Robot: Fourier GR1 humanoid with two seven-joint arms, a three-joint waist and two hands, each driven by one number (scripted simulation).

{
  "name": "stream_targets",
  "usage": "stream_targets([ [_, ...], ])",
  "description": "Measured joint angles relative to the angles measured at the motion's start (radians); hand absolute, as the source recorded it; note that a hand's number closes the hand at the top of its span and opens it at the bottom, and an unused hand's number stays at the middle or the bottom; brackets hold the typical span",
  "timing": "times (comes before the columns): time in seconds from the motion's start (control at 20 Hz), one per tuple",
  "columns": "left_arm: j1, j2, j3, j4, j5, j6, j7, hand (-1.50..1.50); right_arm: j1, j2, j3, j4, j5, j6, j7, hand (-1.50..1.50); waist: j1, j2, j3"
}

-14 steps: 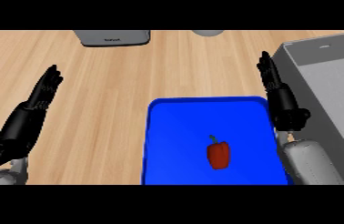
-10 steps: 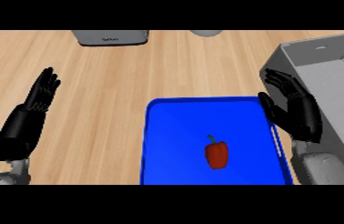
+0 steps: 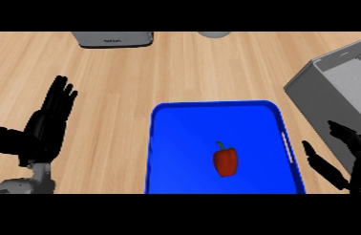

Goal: Pick the bell pepper from the tray and place it in the cardboard box

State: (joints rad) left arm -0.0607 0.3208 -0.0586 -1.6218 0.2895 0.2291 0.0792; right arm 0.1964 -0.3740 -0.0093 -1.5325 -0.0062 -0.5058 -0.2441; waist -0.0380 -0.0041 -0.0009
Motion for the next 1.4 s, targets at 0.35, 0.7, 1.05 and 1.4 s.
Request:
stream_targets([
  [0.35, -0.011, -0.035, -0.024, -0.029, -0.01, 0.034, 0.058, 0.0, 0.169, -0.192, 0.071, -0.262, 0.148, 0.087, 0.185, -1.5, 0.02, 0.001, -0.003],
  [0.7, -0.02, -0.03, -0.017, -0.04, -0.004, 0.026, 0.08, 0.0, 0.228, -0.395, 0.142, -0.516, 0.158, 0.323, 0.536, -1.5, 0.032, 0.003, -0.004],
  [1.05, -0.044, -0.054, -0.021, -0.028, -0.028, 0.029, 0.098, 0.0, 0.076, -0.371, 0.217, -0.704, 0.128, 0.429, 0.88, -1.5, 0.041, 0.004, -0.001],
  [1.4, -0.035, -0.061, 0.01, -0.024, -0.031, -0.011, 0.094, 0.0, -0.099, -0.238, 0.346, -0.716, 0.24, 0.478, 1.113, -1.5, 0.042, 0.004, 0.0],
])
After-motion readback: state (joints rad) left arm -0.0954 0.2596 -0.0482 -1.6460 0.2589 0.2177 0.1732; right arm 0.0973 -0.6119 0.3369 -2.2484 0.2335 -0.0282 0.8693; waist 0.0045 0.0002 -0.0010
